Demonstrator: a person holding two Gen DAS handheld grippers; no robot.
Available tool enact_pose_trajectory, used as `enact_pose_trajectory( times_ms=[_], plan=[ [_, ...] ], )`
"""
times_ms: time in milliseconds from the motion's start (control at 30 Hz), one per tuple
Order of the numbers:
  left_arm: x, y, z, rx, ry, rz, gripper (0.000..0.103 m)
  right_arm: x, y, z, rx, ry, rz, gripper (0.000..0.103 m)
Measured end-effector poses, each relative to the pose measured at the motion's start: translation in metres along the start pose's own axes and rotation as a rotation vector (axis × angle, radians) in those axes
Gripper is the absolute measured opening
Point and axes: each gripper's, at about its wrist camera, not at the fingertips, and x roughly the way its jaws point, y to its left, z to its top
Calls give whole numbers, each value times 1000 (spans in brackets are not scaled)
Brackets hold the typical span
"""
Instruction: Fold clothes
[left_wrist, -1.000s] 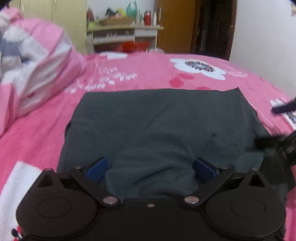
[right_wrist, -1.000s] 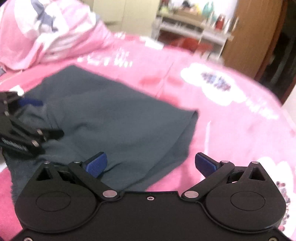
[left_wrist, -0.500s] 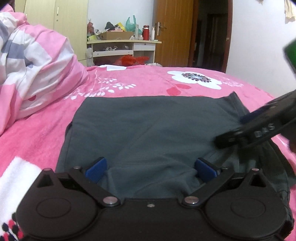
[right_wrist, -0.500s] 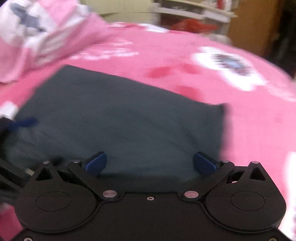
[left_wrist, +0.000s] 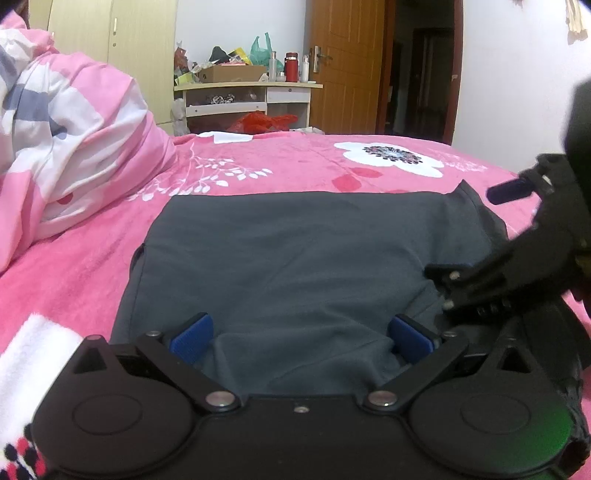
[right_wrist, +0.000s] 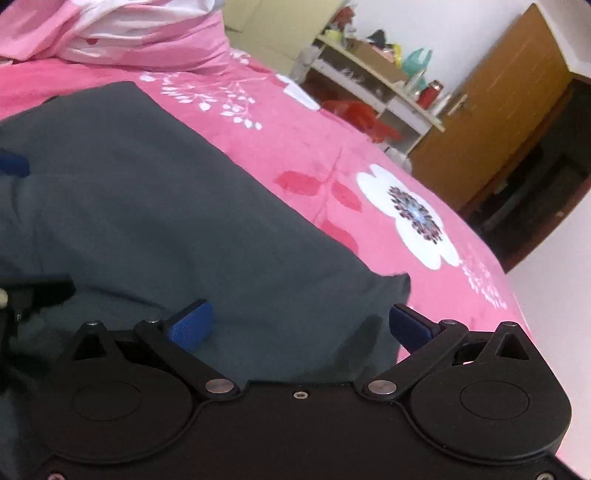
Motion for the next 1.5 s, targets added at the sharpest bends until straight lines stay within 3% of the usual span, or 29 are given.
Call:
enact_pose_trajectory(
  times_ms=[200,300,767,800,867,900,967,1000,1100,1267,1333,1433,1500],
  plan=[
    [0,0,0,4,2,5,103,13,-60,-13,300,131,197,103],
    [1,0,0,5,1,5,103,16,-73,-23,363,157,242,103],
    [0,0,0,6,1,4,103,8,-63,-28,318,148,209,103],
    [0,1,0,5,1,4,103,6,-62,-28,316,141,197,102],
    [0,0,0,5,-1,4,103,-20,-60,-19,310,14,42,102],
    [0,0,0,5,-2,4,103,-30,-59,-16,313,-33,4,102],
    [0,0,0,4,-3,4,103,-50,-61,1,385,-163,170,102],
    [1,0,0,4,-2,4,103,-50,-57,9,397,-170,246,102],
    [1,0,0,4,-2,3,103,-35,-24,28,332,-143,343,102],
    [2,1,3,2,-1,3,103,8,17,41,186,-25,333,102],
    [2,1,3,4,0,4,103,25,12,36,237,15,297,103],
    [2,1,2,5,-2,4,103,39,-17,23,382,47,326,103],
    [3,2,2,3,-2,2,103,39,-28,22,392,62,272,103]
  ],
)
